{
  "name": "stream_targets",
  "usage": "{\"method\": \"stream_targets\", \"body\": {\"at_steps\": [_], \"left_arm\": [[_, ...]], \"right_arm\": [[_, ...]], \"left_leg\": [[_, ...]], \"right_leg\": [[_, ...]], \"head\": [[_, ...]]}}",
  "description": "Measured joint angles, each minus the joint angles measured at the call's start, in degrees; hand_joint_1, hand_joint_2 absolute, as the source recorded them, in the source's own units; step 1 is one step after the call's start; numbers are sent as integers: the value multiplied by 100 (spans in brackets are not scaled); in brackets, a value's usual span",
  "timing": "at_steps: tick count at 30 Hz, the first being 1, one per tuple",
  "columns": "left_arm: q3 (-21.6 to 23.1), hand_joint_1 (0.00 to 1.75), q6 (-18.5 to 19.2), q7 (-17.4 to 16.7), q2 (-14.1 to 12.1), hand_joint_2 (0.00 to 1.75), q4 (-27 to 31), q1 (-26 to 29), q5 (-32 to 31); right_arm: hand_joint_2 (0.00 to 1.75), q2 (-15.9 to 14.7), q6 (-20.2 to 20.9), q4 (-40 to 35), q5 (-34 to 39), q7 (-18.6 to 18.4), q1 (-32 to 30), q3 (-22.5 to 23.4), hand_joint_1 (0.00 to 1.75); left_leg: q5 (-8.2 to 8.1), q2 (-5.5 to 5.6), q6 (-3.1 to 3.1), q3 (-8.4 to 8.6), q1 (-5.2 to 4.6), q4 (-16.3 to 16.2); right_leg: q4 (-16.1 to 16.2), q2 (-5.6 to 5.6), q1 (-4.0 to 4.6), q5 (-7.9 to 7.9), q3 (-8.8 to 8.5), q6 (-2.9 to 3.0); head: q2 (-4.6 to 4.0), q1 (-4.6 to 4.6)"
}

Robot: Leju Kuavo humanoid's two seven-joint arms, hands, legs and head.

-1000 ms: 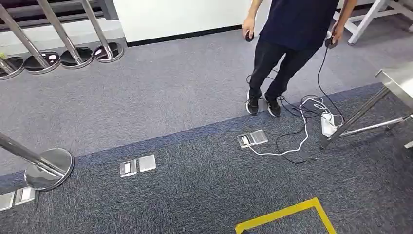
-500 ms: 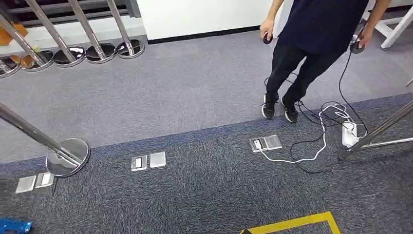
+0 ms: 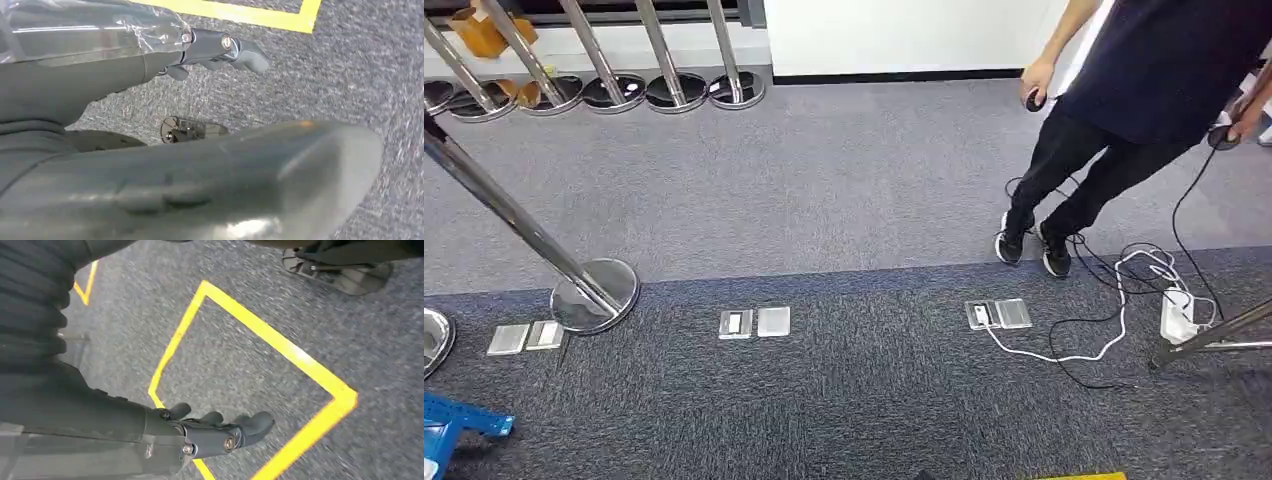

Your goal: Take the parts from the cabinet and place them on the table.

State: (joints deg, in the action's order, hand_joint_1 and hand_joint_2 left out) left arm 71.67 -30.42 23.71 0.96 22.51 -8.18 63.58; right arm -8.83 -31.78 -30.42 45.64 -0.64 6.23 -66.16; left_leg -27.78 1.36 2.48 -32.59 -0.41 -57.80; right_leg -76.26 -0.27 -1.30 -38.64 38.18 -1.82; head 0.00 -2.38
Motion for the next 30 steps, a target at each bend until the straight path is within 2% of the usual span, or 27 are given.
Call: {"method": "stream_targets", "body": {"at_steps": [1, 2, 3, 4, 5, 6, 8, 9, 10, 11, 13, 14, 15, 16, 17, 18, 19, 20, 23, 24, 25, 26, 27, 28, 29, 30], "left_arm": [[-2, 0, -4, -20, 0, 0, -2, -2, 9], [-2, 0, -9, -43, 2, 0, -2, -9, 11], [-2, 0, -9, -59, 4, 0, 0, -18, 11], [-2, 0, -9, -72, 4, 0, -2, -28, 9], [-2, 0, -11, -83, 4, 0, -2, -52, 7], [-4, 0, -11, -92, 4, 0, -2, -62, 7], [-4, 0, -13, -107, 4, 0, -2, -53, 4], [-4, 0, -15, -107, 4, 0, -2, -52, 4], [-4, 0, -15, -109, 4, 0, -2, -54, 7], [-4, 0, -17, -109, 4, 0, -2, -67, 4], [-4, 0, -15, -109, 4, 0, -2, -81, 4], [-4, 0, -15, -111, 4, 0, -2, -71, 7], [-4, 0, -15, -120, 4, 0, -2, -59, 7], [-4, 0, -15, -131, 4, 0, -2, -52, 7], [-4, 0, -15, -131, 4, 0, -2, -52, 7], [-7, 0, -15, -131, 4, 0, -2, -55, 7], [-11, 0, -18, -131, 4, 0, -2, -55, 7], [-13, 0, -20, -133, 4, 0, -2, -61, 7], [-13, 0, -26, -133, 4, 0, -2, -39, 7], [-18, 0, -31, -133, 4, 0, -2, -37, 9], [-20, 0, -37, -131, 5, 0, -2, -35, 9], [-20, 0, -37, -131, 4, 0, -2, -48, 7], [-22, 0, -37, -131, 7, 0, -2, -59, 7], [-22, 0, -37, -131, 9, 0, -2, -58, 4], [-22, 0, -37, -133, 9, 0, -2, -53, 6], [-22, 0, -37, -133, 9, 0, -2, -45, 7]], "right_arm": [[175, 0, 2, 0, 11, 0, -12, 0, 0], [175, 0, 4, 0, 13, 11, -9, 0, 0], [175, 0, 4, 0, 15, 22, -2, 0, 0], [175, 0, 4, 2, 20, 31, -3, 0, 0], [175, 2, 7, 4, 26, 35, 1, 0, 0], [175, 2, 9, 4, 26, 44, -2, 0, 0], [175, 4, 9, 7, 26, 44, -8, 0, 0], [175, 15, 9, 4, 26, 48, -3, 0, 0], [175, 15, 9, 9, 26, 50, 10, 0, 0], [175, 13, 9, 11, 24, 53, 12, 0, 0], [175, 13, 9, 17, 26, 53, 1, 0, 0], [175, 13, 11, 17, 24, 53, -5, 0, 0], [175, 13, 15, 22, 24, 50, -4, 0, 0], [175, 15, 20, 26, 11, 48, -1, 0, 0], [175, 15, 22, 26, 9, 46, 5, 0, 0], [175, 17, 22, 26, 4, 39, 11, 0, 0], [175, 20, 22, 26, -4, 33, 14, 0, 0], [175, 20, 24, 26, -9, 24, 16, 0, 0], [175, 24, 24, 26, -24, 7, 22, 0, 0], [175, 33, 24, 26, -31, 5, 31, 0, 0], [175, 31, 24, 28, -41, 2, 38, 0, 0], [175, 33, 22, 28, -50, 2, 47, 0, 0], [175, 33, 22, 28, -59, 2, 45, 0, 0], [175, 33, 22, 31, -61, -2, 38, 0, 0], [175, 31, 20, 37, -61, -11, 37, 0, 0], [175, 28, 11, 42, -66, -20, 12, 0, 0]], "left_leg": [[-6, 62, -4, 5, 2, -11], [-18, 122, -22, 15, 8, -28], [-38, 173, -44, 23, 17, -57], [-71, 216, -82, 6, 22, -100], [-106, 259, -124, -36, -19, -193], [-95, 316, -142, -58, 2, -182], [-69, 370, -194, -61, 32, -153], [-94, 402, -224, -71, 33, -176], [-173, 203, -252, -75, 28, -296], [-332, 61, -287, -192, 29, -545], [-751, -45, -341, -622, 61, -1431], [-868, -58, -354, -820, 70, -1817], [-841, -66, -356, -908, 77, -1954], [-691, -77, -345, -844, 78, -1796], [-462, -89, -326, -663, 77, -1428], [-199, -124, -298, -413, 72, -912], [18, -269, -253, -141, 49, -346], [-86, -476, -221, -84, -10, -226], [-69, -345, -176, -117, -64, -176], [-42, -292, -131, -91, -52, -101], [0, -273, -98, -39, 4, -32], [10, -234, -58, -22, 3, -1], [11, -206, -24, -24, 4, -1], [4, -163, -12, -23, -3, -4], [-3, -125, -3, -22, -9, -6], [-4, -55, -2, -22, -9, -14]], "right_leg": [[219, 2, -4, 219, -61, 0], [663, 17, -13, 515, -238, 6], [1174, 75, -26, 801, -453, 7], [1578, 228, -47, 912, -595, 10], [1679, 349, -39, 851, -637, 7], [1640, 320, -46, 847, -613, 47], [1638, 247, 9, 848, -625, 105], [1681, 192, -22, 879, -633, 155], [1698, 146, -24, 890, -654, 180], [1703, 105, -22, 886, -663, 208], [1701, -12, 3, 868, -670, 236], [1700, -74, 12, 858, -674, 246], [1699, -124, 15, 847, -682, 244], [1699, -172, 17, 835, -698, 242], [1699, -213, 18, 817, -723, 234], [1701, -255, 17, 796, -759, 225], [1705, -294, 16, 770, -797, 199], [1704, -331, 44, 749, -810, 170], [1759, -439, 27, 742, -845, 114], [1779, -482, 48, 733, -883, 68], [1711, -334, 9, 658, -889, 45], [1519, -133, 15, 520, -798, 49], [1148, -42, 16, 302, -610, 58], [663, -7, 17, 82, -368, 53], [287, 3, 18, -49, -169, 48], [-14, 3, 17, -78, 16, 41]], "head": [[0, -2], [0, -11], [0, -18], [0, -28], [0, -30], [0, -15], [0, -18], [0, -22], [0, -2], [0, 48], [0, 57], [0, 55], [0, 57], [0, 57], [0, 57], [0, 59], [0, 57], [0, 54], [0, 55], [0, 55], [0, 46], [0, 46], [0, 33], [0, 15], [0, 13], [0, 13]]}}
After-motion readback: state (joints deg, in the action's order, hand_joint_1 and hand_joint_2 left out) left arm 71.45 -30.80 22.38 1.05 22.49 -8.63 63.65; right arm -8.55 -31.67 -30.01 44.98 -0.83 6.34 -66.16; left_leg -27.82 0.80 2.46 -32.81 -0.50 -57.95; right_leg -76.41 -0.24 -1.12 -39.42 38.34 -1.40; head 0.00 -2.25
